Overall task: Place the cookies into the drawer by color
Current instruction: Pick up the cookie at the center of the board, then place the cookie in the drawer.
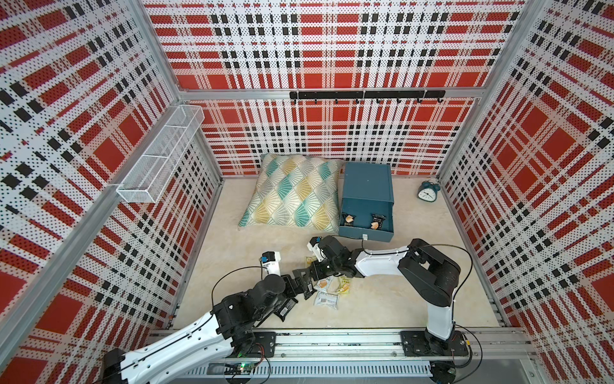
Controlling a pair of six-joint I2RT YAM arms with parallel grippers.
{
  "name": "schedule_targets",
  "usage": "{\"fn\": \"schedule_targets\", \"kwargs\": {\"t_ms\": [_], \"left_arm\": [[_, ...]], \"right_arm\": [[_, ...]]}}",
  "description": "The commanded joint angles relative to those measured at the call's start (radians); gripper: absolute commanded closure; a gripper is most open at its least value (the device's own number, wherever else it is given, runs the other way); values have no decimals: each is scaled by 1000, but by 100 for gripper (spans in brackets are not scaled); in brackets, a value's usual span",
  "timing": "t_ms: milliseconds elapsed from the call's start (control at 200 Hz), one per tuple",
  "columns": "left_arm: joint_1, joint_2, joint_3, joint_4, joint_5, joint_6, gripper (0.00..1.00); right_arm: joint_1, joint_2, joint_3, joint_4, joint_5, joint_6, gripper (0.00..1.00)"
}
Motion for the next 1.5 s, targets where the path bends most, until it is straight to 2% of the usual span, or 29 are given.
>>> {"fn": "schedule_targets", "kwargs": {"t_ms": [0,245,501,571,661,797,977,1182,1408,1498], "left_arm": [[-4,-26,23,59,31,48,1],[-5,-57,68,167,103,136,1],[-8,0,123,300,215,225,1],[-7,15,137,328,227,240,1],[-9,43,155,359,234,260,1],[-15,112,196,385,247,288,1],[-38,195,235,386,214,300,1],[-63,268,249,386,194,299,1],[-95,317,250,361,143,267,1],[-97,318,246,303,87,221,1]], "right_arm": [[-4,-116,-20,-19,64,-6,100],[-4,-358,-68,-127,224,-21,100],[-9,-643,-52,-286,409,-52,100],[-14,-710,-44,-294,417,-54,100],[-34,-791,-24,-359,502,-80,100],[-96,-873,1,-414,531,-97,100],[-209,-926,36,-469,558,-117,100],[-332,-892,67,-492,544,-182,100],[-427,-771,114,-461,425,-209,100],[-434,-730,135,-471,414,-219,65]]}}
